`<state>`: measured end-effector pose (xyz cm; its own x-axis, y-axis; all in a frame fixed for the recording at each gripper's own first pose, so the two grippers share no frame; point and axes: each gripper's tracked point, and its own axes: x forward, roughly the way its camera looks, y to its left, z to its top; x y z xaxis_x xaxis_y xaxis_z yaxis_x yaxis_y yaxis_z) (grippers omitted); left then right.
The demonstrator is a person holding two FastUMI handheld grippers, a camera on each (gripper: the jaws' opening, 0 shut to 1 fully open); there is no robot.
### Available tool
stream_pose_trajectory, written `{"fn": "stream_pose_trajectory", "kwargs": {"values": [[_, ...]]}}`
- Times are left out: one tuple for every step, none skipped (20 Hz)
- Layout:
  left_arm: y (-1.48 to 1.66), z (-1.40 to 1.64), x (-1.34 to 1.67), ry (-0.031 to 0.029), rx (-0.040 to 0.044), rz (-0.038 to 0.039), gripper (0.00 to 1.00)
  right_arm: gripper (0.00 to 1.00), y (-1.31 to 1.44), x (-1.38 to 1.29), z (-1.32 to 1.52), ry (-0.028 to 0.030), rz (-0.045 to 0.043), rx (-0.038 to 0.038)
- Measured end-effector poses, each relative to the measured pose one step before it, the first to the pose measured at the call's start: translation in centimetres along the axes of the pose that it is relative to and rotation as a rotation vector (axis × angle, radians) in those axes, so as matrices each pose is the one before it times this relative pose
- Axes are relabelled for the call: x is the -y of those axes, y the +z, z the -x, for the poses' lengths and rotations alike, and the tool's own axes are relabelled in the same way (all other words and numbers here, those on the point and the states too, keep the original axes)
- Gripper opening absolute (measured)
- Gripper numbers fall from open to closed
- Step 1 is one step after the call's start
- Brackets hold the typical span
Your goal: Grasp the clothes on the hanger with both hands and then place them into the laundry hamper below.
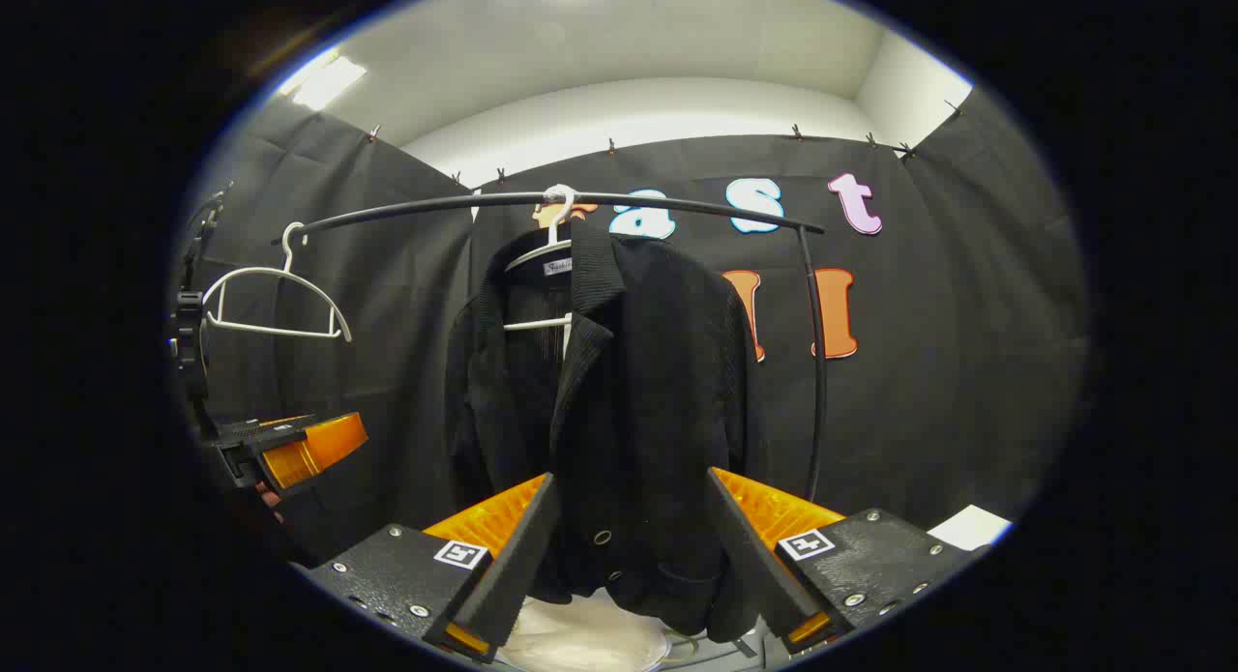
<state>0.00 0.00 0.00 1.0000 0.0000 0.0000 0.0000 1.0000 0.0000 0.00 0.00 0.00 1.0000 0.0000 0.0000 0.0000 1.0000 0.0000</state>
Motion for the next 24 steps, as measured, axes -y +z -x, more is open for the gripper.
{"fn": "stream_pose_trajectory", "kwargs": {"values": [[0.180, 0.021, 0.067, -0.00194, 0.00391, 0.00052, 0.97, 1.00, 0.129, -0.022, 0.015, -0.00231, 0.00075, 0.00451], [0.027, 0.020, 0.003, -0.00191, 0.00298, 0.00070, 0.93, 1.00, 0.217, 0.017, 0.050, -0.00141, -0.00065, 0.00564], [-0.011, -0.043, -0.022, -0.00138, 0.00049, -0.00030, 0.93, 1.00, 0.074, 0.012, 0.106, -0.00071, -0.00106, 0.00326], [-0.018, 0.047, -0.012, 0.00009, -0.00019, -0.00146, 0.93, 1.00, 0.075, 0.007, -0.062, 0.00036, -0.00003, 0.00156], [0.025, -0.055, -0.057, 0.00060, 0.00020, -0.00107, 0.97, 1.00, 0.037, -0.003, 0.003, -0.00132, 0.00125, 0.00077], [-0.077, 0.051, 0.024, -0.00092, -0.00156, 0.00033, 0.97, 1.00, -0.058, -0.001, -0.071, -0.00082, 0.00181, -0.00053], [-0.033, 0.019, 0.023, 0.00045, -0.00126, 0.00160, 0.93, 1.00, -0.083, -0.110, 0.032, 0.00207, 0.00158, -0.00136], [0.004, 0.030, -0.153, 0.00215, 0.00099, 0.00259, 0.93, 1.00, -0.088, -0.054, -0.039, 0.00225, 0.00167, -0.00316], [0.025, 0.077, -0.099, 0.00357, -0.00025, 0.00238, 0.93, 0.94, -0.110, -0.074, -0.112, 0.00230, 0.00180, -0.00331], [-0.088, 0.136, -0.030, 0.00208, -0.00038, 0.00126, 0.93, 0.94, -0.095, -0.004, 0.033, 0.00001, 0.00268, -0.00431], [0.021, 0.006, -0.130, 0.00203, 0.00099, -0.00275, 0.97, 0.94, -0.154, -0.024, -0.036, -0.00008, 0.00148, -0.00574], [-0.018, 0.050, -0.204, 0.00464, 0.00088, -0.00606, 0.93, 0.94, -0.086, -0.044, -0.024, 0.00184, -0.00209, -0.00353], [0.008, 0.018, -0.122, 0.00363, -0.00054, -0.00476, 0.97, 0.96, -0.080, -0.117, 0.006, 0.00337, -0.00389, -0.00294], [-0.094, -0.005, -0.028, 0.00204, -0.00052, -0.00124, 0.97, 0.98, -0.116, -0.086, 0.025, 0.00261, -0.00435, -0.00270], [0.050, -0.013, -0.031, 0.00120, -0.00089, 0.00210, 0.93, 1.00, -0.110, -0.125, -0.198, 0.00175, -0.00341, -0.00125], [-0.025, 0.029, -0.109, 0.00125, 0.00031, 0.00252, 0.93, 1.00, -0.106, -0.067, 0.011, 0.00070, -0.00159, -0.00106], [0.018, -0.006, -0.047, 0.00159, -0.00063, -0.00059, 0.93, 1.00, -0.072, -0.017, 0.032, -0.00026, -0.00086, -0.00224], [-0.038, 0.024, -0.138, 0.00035, -0.00012, -0.00353, 0.93, 1.00, -0.117, -0.101, -0.092, 0.00013, -0.00293, -0.00244], [0.141, 0.018, -0.085, 0.00185, 0.00129, -0.00455, 0.97, 1.00, -0.191, -0.226, -0.137, 0.00213, -0.00590, -0.00409], [0.114, -0.049, -0.255, 0.00105, 0.00219, -0.00261, 0.93, 1.00, -0.122, -0.207, -0.142, 0.00243, -0.00806, -0.00359], [0.188, 0.040, -0.144, -0.00118, 0.00462, 0.00036, 0.93, 1.00, -0.078, -0.165, -0.093, 0.00085, -0.00823, -0.00115], [0.110, 0.101, -0.167, -0.00099, 0.00340, 0.00039, 0.93, 1.00, -0.070, -0.206, -0.201, -0.00125, -0.00579, -0.00020], [0.025, -0.017, -0.263, -0.00179, -0.00059, -0.00058, 0.93, 1.00, -0.127, -0.229, -0.294, -0.00199, -0.00314, -0.00159], [-0.057, 0.062, -0.291, -0.00140, -0.00031, -0.00143, 0.97, 1.00, -0.250, -0.338, -0.544, 0.00160, -0.00106, -0.00516]]}}
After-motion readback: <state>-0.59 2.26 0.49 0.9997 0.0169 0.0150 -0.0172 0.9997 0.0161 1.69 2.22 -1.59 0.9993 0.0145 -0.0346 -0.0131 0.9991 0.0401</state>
